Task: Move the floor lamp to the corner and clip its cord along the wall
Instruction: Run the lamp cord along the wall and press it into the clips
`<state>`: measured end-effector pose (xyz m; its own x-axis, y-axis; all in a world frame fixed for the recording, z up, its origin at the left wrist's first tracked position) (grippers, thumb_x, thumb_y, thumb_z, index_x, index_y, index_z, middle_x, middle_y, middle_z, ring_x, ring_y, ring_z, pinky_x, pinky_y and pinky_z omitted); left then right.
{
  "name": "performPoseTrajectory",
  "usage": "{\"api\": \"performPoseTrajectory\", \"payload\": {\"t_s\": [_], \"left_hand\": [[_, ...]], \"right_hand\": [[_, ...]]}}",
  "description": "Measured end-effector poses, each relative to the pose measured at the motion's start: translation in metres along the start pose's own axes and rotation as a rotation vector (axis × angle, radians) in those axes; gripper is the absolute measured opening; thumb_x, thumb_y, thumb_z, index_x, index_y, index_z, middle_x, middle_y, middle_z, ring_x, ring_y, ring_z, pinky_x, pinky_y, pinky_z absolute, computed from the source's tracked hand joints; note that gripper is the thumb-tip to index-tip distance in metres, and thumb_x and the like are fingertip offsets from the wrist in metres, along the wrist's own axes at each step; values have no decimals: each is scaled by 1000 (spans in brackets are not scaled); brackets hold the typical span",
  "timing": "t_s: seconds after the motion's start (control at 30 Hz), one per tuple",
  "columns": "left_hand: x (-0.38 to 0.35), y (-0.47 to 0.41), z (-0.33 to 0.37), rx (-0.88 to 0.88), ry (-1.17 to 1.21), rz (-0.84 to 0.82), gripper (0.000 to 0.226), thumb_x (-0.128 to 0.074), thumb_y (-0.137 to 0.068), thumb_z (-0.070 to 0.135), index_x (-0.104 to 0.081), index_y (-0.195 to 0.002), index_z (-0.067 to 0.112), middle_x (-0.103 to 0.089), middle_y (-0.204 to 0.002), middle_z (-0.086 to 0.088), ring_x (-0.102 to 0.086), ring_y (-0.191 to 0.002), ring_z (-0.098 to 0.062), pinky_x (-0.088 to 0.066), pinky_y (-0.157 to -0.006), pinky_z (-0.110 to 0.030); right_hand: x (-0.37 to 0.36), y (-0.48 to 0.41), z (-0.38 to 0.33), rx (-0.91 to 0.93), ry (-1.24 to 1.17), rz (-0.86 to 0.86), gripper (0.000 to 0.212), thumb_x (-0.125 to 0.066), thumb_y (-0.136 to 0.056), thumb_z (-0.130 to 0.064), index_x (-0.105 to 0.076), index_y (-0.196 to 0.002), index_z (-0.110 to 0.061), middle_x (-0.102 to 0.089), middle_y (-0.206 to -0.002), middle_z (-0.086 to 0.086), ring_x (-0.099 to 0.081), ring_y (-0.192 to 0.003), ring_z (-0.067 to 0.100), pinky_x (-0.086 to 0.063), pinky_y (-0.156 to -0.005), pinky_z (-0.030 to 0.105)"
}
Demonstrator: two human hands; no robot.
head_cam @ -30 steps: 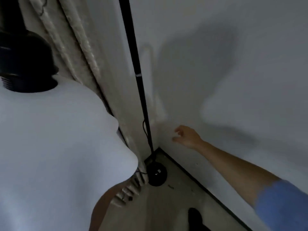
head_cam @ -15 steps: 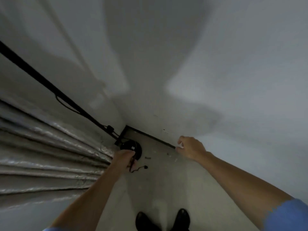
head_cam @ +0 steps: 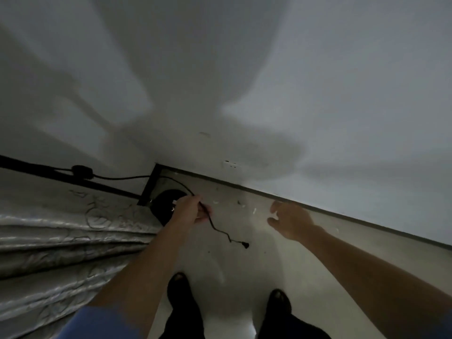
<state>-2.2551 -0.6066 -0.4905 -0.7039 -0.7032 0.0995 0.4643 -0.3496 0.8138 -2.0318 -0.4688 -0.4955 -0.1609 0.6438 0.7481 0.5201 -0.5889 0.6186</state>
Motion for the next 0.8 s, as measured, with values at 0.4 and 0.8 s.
{"api": "performPoseTrajectory", "payload": {"t_s": [0.4, 0.8], "left_hand": [[-1, -232, -23, -431, -235, -11, 25, -37, -100, 17, -56, -87, 6, -65, -66, -11, -60, -56, -22, -52, -57, -32], [7, -342, 3, -1004, -412, 24, 29, -32, -102, 21, -54, -88, 7, -62, -68, -13, -60, -64, -27, -48, -58, -34]], "right_hand": [[-148, -194, -6, 4, -47, 212, 40, -56, -91, -42, -57, -124, -18, -66, -116, 8, -63, -103, 27, -48, -83, 34], [-176, -324, 0, 92, 87, 291, 45, -58, -90, -41, -54, -129, -18, -58, -130, 10, -57, -115, 29, -46, -91, 36]]}}
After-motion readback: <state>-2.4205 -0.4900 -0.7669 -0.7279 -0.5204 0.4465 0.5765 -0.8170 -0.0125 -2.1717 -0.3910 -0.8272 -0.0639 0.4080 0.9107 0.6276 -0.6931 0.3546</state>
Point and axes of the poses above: each hand's wrist, its own y-axis away from the middle knuckle, its own x-axis out of the back of the hand, z = x × y, the point moved 4 cm from there along -y, towards the middle knuckle
